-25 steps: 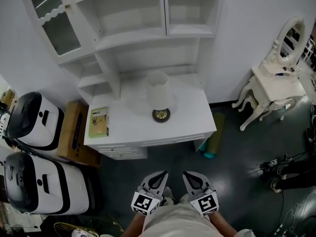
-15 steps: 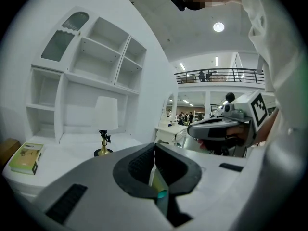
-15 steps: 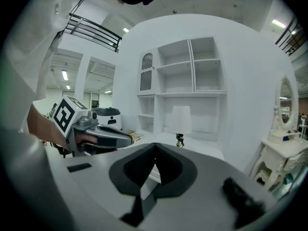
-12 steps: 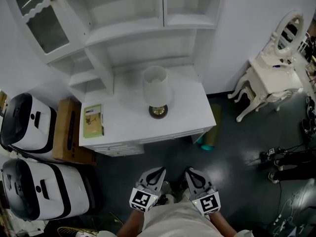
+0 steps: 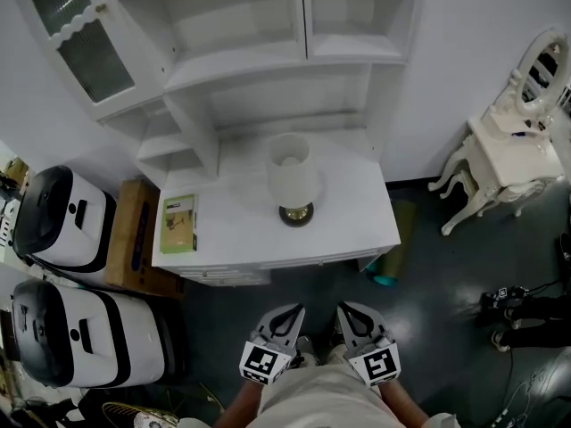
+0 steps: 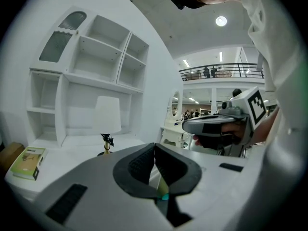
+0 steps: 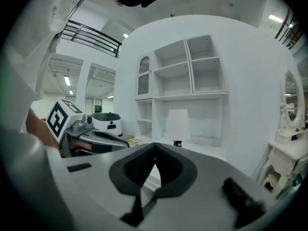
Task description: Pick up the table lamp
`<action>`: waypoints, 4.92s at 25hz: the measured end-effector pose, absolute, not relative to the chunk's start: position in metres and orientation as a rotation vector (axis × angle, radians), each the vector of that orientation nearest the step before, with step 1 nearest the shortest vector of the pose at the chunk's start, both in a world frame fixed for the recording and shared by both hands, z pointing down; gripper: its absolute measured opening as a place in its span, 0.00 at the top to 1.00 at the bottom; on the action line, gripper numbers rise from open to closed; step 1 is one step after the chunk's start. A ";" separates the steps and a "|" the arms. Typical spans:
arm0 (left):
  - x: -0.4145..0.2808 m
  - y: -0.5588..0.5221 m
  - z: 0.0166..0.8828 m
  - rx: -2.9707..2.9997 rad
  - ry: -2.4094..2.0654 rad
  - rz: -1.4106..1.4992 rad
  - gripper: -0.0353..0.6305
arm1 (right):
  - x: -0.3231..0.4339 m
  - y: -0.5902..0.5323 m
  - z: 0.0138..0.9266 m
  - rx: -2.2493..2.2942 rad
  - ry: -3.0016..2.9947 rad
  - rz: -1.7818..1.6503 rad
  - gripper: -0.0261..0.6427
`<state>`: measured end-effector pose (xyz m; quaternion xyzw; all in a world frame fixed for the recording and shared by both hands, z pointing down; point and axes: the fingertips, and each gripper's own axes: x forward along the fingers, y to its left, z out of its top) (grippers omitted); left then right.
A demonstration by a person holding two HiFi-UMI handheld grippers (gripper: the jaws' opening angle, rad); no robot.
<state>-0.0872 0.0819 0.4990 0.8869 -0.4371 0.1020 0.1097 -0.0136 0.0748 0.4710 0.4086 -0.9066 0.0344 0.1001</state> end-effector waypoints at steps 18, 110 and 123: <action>-0.023 -0.027 0.482 2.486 -1.499 0.192 0.93 | 0.055 -0.027 0.474 1.030 -2.793 0.119 0.94; -0.121 -0.331 0.626 2.639 -1.722 -0.001 0.18 | 0.019 -0.096 0.569 1.389 -2.274 0.441 0.94; -0.118 -0.333 0.621 2.581 -1.680 -0.094 0.48 | 0.022 -0.094 0.571 1.397 -2.268 0.449 0.94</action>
